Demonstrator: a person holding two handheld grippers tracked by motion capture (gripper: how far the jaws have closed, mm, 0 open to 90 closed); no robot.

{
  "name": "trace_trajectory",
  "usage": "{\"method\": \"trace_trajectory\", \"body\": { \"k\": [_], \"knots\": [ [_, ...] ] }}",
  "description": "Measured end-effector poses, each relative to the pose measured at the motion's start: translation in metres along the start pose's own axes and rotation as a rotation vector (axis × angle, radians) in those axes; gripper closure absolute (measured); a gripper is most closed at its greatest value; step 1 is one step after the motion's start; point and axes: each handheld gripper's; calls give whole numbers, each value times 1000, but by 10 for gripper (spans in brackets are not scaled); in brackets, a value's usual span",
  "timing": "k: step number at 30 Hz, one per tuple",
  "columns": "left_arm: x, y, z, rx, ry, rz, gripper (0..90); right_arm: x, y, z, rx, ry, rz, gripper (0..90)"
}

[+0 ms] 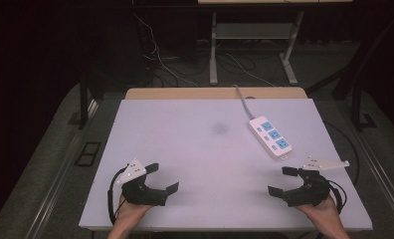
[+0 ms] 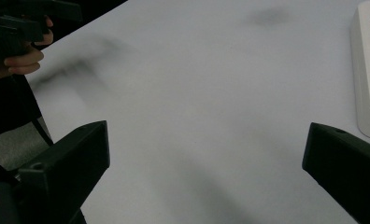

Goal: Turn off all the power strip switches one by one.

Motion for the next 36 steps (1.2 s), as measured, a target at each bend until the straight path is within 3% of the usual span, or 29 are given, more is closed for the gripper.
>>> {"method": "trace_trajectory", "body": {
  "k": [23,36],
  "knots": [
    [1,0,1,4,7,3,0,-3,-3,-1,17,14,67,7],
    [1,-1,1,12,6,12,0,-21,-2,-3,16,42,89,6]
  ]
}}
Point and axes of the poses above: each handheld gripper's, and its own axes: y roughly backward along the jaws, x roughly out of its underside, z roughly to its left, and after that the axes turned 13 degrees about x, right-handed
